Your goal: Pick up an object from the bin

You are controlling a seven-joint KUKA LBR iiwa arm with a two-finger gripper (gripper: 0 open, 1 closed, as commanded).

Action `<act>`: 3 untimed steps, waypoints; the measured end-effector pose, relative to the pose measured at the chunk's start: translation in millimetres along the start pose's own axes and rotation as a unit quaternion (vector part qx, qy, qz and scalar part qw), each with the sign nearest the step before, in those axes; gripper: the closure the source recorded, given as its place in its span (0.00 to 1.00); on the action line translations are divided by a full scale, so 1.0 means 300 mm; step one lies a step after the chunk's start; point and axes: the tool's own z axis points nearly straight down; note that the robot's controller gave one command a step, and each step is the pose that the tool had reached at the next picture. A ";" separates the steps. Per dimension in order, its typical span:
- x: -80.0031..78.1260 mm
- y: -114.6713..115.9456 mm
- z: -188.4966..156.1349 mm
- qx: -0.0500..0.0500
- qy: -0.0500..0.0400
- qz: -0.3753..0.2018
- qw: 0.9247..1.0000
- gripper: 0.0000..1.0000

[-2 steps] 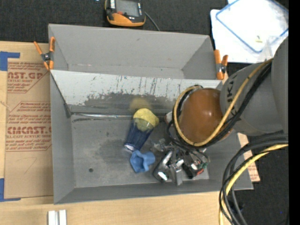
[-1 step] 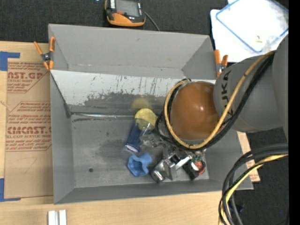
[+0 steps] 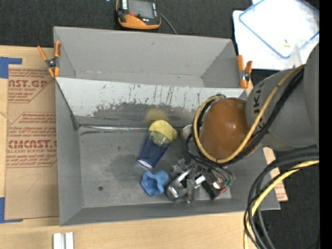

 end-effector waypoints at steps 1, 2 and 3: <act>0.000 0.000 0.000 0.000 0.000 0.000 1.000 1.00; -0.017 -0.077 -0.065 -0.002 0.001 -0.004 1.000 1.00; -0.017 -0.077 -0.065 -0.002 0.001 -0.004 1.000 1.00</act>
Offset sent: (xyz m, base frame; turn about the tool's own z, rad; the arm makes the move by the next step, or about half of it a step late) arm 0.0144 -0.0207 0.0213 -0.0084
